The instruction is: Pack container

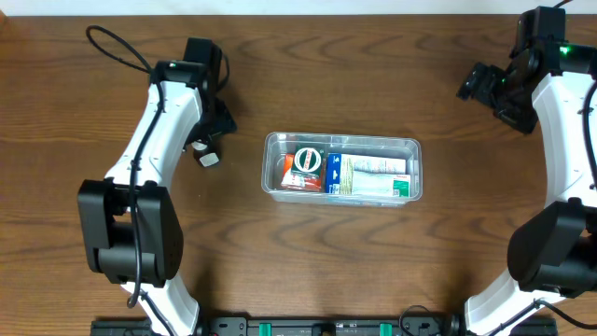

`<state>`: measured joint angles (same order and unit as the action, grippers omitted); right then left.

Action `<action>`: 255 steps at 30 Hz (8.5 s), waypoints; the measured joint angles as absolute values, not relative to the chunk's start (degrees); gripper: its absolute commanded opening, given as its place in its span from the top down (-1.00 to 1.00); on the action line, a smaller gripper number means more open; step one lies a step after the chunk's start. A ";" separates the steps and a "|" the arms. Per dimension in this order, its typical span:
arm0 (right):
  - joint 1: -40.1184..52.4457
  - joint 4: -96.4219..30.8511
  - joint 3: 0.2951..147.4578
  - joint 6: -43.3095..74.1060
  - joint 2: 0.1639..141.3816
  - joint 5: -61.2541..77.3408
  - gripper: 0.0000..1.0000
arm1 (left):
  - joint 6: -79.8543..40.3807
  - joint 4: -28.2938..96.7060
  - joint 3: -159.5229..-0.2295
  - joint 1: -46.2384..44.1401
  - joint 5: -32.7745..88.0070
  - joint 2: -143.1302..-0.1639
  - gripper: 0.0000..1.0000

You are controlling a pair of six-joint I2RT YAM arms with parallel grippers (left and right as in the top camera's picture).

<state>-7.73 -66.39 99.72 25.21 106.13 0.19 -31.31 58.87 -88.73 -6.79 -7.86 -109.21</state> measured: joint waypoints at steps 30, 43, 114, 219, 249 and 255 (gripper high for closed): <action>-7.73 -66.39 99.70 25.21 106.13 0.19 -0.98 | -27.83 55.27 -85.95 -6.04 -6.70 -109.12 0.63; -7.73 -66.39 99.72 25.21 106.13 0.19 -0.99 | -23.49 60.07 -86.06 -6.04 -6.31 -108.57 0.63; -7.73 -66.39 99.72 25.21 106.13 0.19 -0.99 | -36.14 60.25 -86.13 -40.34 -6.44 -101.38 0.63; -7.73 -66.39 99.81 25.21 106.13 0.19 -0.99 | -14.46 9.52 -22.94 -15.53 1.78 -15.84 -0.96; -7.73 -66.37 99.81 25.21 106.13 0.19 -0.99 | -0.27 -7.22 -0.36 -1.23 13.58 -0.58 -0.96; -7.73 -66.39 99.81 25.21 106.13 0.19 -0.98 | 3.25 -0.03 -0.75 -1.21 13.30 -0.58 -0.96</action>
